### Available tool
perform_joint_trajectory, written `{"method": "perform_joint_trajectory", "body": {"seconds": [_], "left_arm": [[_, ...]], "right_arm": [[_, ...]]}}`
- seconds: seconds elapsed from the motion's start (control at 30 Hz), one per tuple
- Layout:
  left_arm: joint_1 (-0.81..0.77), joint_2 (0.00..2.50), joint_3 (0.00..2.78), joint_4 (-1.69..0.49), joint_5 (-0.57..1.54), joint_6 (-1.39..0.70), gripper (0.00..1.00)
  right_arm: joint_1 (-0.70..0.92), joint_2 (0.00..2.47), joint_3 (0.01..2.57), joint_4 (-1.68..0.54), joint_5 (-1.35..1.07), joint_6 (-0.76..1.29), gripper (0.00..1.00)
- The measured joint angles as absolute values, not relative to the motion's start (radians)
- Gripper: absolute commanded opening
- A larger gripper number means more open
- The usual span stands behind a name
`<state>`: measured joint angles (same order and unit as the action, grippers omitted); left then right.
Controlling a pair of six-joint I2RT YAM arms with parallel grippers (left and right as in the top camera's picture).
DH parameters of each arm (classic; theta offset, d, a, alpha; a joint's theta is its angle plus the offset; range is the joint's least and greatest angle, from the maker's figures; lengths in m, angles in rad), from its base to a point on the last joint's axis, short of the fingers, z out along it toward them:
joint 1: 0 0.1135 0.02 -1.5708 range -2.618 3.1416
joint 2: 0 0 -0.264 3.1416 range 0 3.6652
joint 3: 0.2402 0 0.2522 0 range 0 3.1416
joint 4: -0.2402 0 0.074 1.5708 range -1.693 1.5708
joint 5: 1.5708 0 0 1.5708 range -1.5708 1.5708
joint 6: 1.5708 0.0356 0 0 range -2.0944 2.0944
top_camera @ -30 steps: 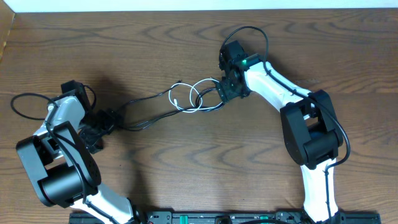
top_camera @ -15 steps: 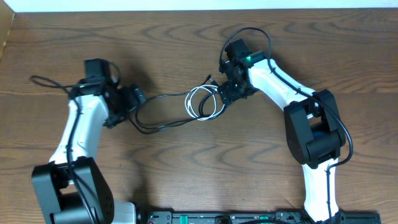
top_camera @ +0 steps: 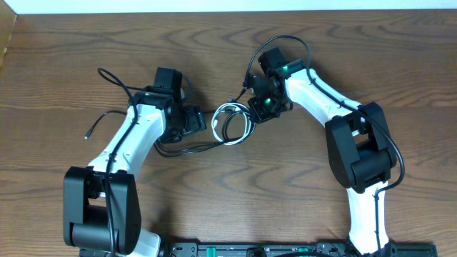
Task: Untangle cables
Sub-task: 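Bring the left gripper back to the bundle center and grasp the loops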
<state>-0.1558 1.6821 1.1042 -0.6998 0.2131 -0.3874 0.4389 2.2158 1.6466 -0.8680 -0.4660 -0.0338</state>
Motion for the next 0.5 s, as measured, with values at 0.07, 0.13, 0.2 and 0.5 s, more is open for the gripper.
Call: {"method": "perform_joint_trajectory", "body": {"seconds": [0.07,0.13,0.2,0.5], "left_arm": [[-0.158,1.682,1.104,-0.714,0.213,-0.387,0.83],[-0.158,1.682,1.104,-0.720,0.213,-0.381,0.82],[-0.158,1.682,1.104,-0.724,0.220,-0.368,0.83],[-0.159,1.716,1.104,-0.712,0.281,-0.335,0.83]], "right_arm": [[0.436,2.216,1.647,-0.868,-0.524,-0.034,0.08],[0.432,2.216,1.647,-0.866,-0.571,-0.033,0.12],[0.426,2.216,1.647,-0.863,-0.597,-0.034,0.24],[0.429,2.216,1.647,-0.864,-0.529,-0.036,0.37]]}}
